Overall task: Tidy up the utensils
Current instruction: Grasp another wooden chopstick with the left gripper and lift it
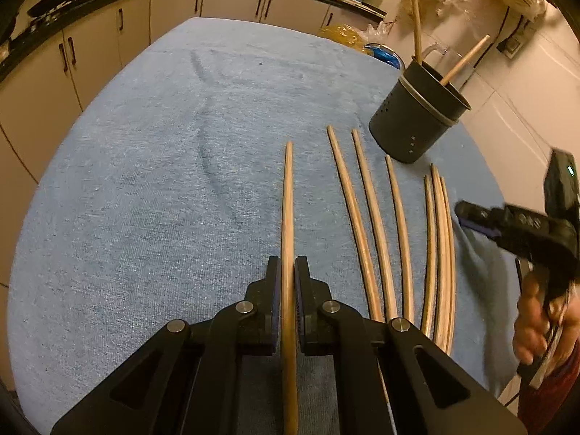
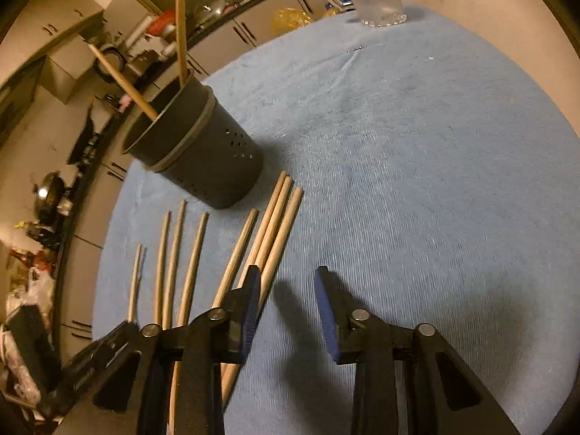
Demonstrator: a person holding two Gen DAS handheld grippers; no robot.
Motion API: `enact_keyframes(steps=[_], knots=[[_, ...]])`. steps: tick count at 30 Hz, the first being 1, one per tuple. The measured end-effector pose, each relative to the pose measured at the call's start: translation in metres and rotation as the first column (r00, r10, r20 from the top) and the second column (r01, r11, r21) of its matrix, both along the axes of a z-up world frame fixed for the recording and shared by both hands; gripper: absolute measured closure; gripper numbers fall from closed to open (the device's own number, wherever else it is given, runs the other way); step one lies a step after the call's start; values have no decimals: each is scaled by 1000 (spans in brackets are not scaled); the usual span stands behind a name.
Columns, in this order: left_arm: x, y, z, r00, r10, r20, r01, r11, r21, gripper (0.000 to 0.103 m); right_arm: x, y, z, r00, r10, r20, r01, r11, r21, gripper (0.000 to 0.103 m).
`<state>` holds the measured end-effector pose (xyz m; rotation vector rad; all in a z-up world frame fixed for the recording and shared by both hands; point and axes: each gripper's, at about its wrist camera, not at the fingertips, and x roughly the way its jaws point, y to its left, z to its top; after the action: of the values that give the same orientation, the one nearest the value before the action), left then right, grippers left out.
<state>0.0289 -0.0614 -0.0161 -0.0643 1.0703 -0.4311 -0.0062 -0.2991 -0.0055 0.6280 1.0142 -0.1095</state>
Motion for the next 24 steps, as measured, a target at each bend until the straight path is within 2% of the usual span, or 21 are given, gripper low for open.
enact_keyframes(steps=[3, 7, 9, 13, 17, 20, 21, 22, 24], knots=[[-4, 6, 7, 1000, -17, -14, 17, 1000, -3, 95, 15, 8, 3, 998, 7, -63, -11, 998, -65, 79], [1, 6, 10, 999, -35, -17, 35, 999, 1, 81, 31, 18, 6, 991, 37, -125, -53, 990, -129, 80], [4, 3, 11, 999, -45, -10, 46, 999, 20, 79, 38, 24, 7, 988, 52, -146, -77, 983, -166, 80], [15, -7, 11, 998, -64, -14, 65, 995, 72, 78, 48, 32, 9, 972, 87, -217, -145, 952, -268, 90], [26, -17, 10, 997, -78, -23, 80, 990, 113, 78, 48, 24, 10, 964, 78, -256, -159, 936, -313, 90], [31, -24, 11, 997, -78, -22, 80, 988, 133, 78, 50, 25, 11, 961, 87, -263, -169, 935, -310, 90], [32, -26, 10, 997, -74, -23, 76, 987, 141, 85, 51, 25, 11, 962, 81, -262, -164, 935, -313, 90], [33, -27, 10, 998, -64, -26, 67, 987, 146, 97, 51, 27, 11, 963, 80, -256, -163, 932, -323, 90], [35, -27, 9, 999, -41, -23, 44, 989, 140, 97, 52, 30, 10, 968, 91, -233, -167, 929, -330, 91]])
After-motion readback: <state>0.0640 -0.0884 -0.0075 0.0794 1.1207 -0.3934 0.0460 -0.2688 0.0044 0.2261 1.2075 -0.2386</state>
